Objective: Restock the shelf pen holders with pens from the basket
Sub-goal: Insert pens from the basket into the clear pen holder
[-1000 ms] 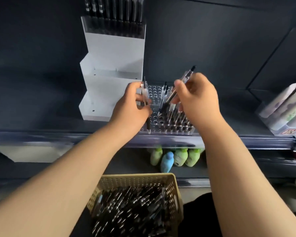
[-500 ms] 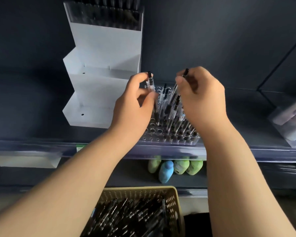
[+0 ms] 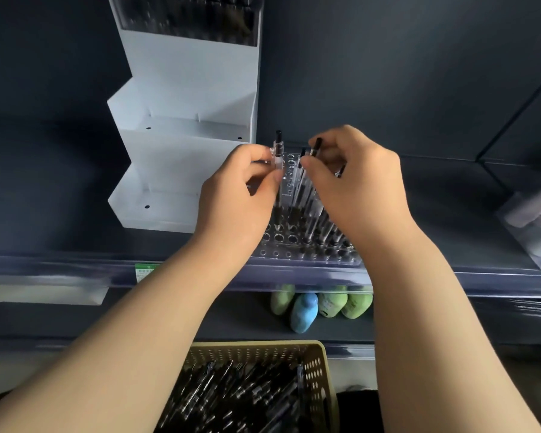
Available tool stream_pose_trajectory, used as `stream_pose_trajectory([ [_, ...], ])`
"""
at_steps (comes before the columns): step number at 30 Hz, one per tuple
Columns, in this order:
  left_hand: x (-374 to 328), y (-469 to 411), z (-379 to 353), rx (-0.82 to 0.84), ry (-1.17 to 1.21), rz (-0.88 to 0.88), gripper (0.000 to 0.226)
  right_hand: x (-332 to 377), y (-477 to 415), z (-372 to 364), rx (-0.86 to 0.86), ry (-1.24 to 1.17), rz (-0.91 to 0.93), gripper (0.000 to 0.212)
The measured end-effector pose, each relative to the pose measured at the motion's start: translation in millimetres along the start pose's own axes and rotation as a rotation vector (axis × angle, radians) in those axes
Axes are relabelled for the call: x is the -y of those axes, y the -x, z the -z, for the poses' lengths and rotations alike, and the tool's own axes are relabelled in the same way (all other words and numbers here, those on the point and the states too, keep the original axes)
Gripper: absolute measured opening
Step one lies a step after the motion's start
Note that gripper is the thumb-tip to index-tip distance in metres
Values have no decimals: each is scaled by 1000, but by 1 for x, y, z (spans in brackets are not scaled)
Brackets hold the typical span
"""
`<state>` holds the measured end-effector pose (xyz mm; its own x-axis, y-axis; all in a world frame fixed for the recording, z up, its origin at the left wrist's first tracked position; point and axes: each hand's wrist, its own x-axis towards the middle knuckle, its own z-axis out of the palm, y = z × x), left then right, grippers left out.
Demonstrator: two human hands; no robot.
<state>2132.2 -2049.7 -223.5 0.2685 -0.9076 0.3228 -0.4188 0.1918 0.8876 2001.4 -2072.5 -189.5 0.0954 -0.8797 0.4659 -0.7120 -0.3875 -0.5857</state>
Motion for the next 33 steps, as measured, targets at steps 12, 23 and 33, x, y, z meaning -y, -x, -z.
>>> stream_pose_trajectory([
  [12, -1, 6, 0, 11, 12, 8, 15, -7, 0, 0, -49, 90, 81, 22],
  [23, -1, 8, -4, 41, 10, 19, 18, -11, 0, -9, -60, 176, 183, 11],
  [33, 7, 15, -11, 125, -118, -89, 11, -9, 0, 0, -71, 189, 163, 14],
])
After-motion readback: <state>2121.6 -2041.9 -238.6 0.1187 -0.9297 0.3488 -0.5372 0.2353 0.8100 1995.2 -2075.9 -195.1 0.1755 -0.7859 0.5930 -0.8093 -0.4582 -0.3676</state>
